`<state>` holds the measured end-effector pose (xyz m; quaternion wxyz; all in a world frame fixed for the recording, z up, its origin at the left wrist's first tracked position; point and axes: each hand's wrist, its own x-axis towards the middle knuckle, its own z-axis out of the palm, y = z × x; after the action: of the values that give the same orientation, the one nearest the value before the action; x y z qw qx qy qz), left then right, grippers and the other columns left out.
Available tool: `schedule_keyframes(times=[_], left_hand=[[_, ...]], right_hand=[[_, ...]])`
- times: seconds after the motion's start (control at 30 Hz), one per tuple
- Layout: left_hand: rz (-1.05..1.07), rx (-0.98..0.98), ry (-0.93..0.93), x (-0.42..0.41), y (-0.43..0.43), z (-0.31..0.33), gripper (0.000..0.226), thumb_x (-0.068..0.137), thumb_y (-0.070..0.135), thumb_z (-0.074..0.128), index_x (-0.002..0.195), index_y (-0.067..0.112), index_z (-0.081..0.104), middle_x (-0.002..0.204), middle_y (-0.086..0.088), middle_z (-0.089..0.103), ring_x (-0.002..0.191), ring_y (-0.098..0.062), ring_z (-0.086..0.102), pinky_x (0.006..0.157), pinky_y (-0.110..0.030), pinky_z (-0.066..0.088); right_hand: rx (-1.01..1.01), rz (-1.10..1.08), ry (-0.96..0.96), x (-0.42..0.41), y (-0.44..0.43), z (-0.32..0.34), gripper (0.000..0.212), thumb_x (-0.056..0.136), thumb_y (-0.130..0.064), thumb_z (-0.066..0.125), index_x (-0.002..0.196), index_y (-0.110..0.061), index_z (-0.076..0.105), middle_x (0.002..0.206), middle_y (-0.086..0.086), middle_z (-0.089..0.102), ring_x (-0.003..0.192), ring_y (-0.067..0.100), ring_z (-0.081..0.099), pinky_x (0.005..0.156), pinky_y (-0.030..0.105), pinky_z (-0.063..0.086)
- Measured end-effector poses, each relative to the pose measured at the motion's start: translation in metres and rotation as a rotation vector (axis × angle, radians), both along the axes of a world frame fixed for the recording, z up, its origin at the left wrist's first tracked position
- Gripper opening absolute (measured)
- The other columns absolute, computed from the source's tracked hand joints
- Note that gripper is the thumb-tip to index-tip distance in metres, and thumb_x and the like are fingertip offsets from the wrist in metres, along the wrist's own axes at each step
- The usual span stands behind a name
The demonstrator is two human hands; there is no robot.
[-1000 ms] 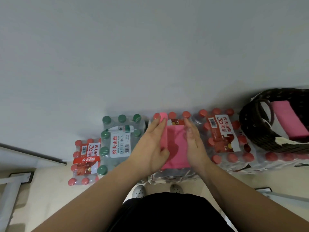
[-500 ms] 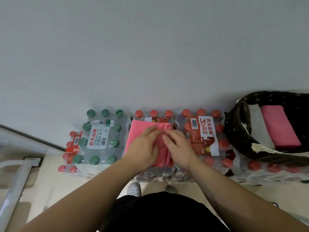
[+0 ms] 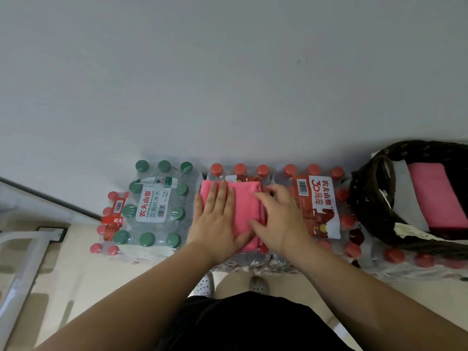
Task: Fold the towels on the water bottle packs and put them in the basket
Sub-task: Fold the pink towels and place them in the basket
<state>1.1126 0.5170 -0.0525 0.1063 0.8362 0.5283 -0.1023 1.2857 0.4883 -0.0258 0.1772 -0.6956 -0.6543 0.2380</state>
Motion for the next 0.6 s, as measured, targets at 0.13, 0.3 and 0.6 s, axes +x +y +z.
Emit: schedule_keyframes(times=[0.13, 0.3, 0.6], left_hand=[[-0.030, 0.016, -0.021, -0.001, 0.002, -0.003, 0.106, 0.082, 0.080, 0.015, 0.153, 0.008, -0.017, 0.160, -0.014, -0.026, 0.144, -0.030, -0.034, 0.118, -0.059, -0.011], [-0.037, -0.009, -0.088, -0.006, 0.002, -0.002, 0.115, 0.077, 0.081, 0.030, 0.154, 0.009, -0.017, 0.160, -0.011, -0.027, 0.143, -0.027, -0.037, 0.117, -0.056, -0.016], [-0.263, -0.065, -0.224, -0.064, 0.010, 0.000, 0.116, 0.078, 0.085, 0.035, 0.157, 0.012, -0.008, 0.162, -0.006, -0.024, 0.147, -0.018, -0.028, 0.122, -0.050, -0.009]], right_hand=[[0.089, 0.165, -0.181, -0.021, 0.008, 0.004, 0.067, 0.097, -0.051, 0.039, 0.155, -0.020, 0.027, 0.165, 0.003, 0.011, 0.151, 0.023, 0.007, 0.123, 0.041, 0.007], [-0.176, 0.248, -0.248, -0.040, 0.020, -0.022, 0.095, 0.084, -0.078, -0.003, 0.157, -0.019, -0.013, 0.162, -0.001, -0.027, 0.145, 0.013, -0.033, 0.120, 0.048, -0.016], [-0.131, 0.255, -0.336, -0.039, 0.014, -0.032, 0.090, 0.091, -0.074, 0.003, 0.154, -0.015, -0.021, 0.161, 0.003, -0.031, 0.146, 0.017, -0.033, 0.121, 0.055, -0.005]])
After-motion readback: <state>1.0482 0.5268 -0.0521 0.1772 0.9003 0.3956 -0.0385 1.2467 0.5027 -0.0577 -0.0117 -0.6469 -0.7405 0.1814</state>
